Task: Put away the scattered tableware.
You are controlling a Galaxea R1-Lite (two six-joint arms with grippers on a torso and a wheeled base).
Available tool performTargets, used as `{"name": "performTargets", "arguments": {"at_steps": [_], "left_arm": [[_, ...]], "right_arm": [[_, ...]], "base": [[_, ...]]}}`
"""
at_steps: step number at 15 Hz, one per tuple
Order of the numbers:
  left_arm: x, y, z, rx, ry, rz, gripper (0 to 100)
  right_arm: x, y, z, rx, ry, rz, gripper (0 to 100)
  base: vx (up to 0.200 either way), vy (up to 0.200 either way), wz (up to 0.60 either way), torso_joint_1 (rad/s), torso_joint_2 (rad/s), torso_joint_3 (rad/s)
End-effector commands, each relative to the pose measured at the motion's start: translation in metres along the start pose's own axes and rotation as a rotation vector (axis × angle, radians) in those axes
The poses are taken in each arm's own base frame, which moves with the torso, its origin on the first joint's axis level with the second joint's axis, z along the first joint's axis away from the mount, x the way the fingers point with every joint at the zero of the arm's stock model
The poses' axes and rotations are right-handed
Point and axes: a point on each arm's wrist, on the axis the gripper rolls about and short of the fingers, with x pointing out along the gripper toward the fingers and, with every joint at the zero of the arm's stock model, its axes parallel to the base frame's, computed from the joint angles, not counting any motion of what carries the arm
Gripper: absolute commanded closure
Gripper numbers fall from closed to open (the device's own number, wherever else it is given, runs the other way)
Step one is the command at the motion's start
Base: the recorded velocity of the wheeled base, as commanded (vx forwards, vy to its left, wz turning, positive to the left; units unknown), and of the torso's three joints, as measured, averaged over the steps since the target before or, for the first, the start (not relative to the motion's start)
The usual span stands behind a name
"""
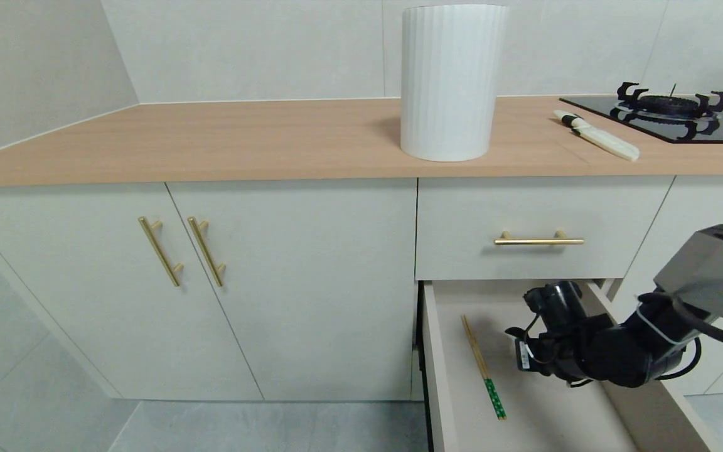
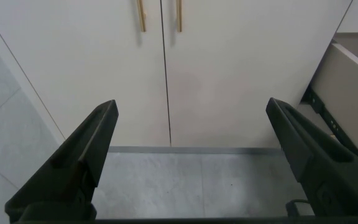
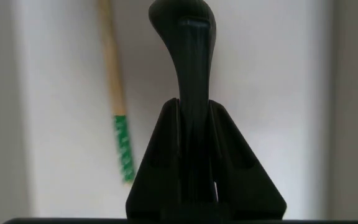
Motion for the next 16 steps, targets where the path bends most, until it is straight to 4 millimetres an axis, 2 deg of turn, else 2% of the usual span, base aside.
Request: {"name": "performTargets", "arguments": {"at_steps": [1, 6, 16], "left_arm": [[0.0, 0.0, 0.0, 0.0, 0.001, 0.001, 0], [0.0, 0.0, 0.0, 0.0, 0.001, 0.001, 0], [0.0, 0.0, 0.0, 0.0, 0.001, 0.001, 0]], "right_arm": [[0.026, 0.001, -0.019, -0.014, 0.052, -0.018, 100], [0.042, -0.002, -0.025, 0.001, 0.024, -0.025, 100], [0.043, -0.003, -0.024, 0.005, 0.022, -0.034, 100]], "base": [[0.0, 0.0, 0.0, 0.0, 0.0, 0.0], [0.0, 0.0, 0.0, 0.0, 0.0, 0.0], [0.0, 0.0, 0.0, 0.0, 0.0, 0.0]]}}
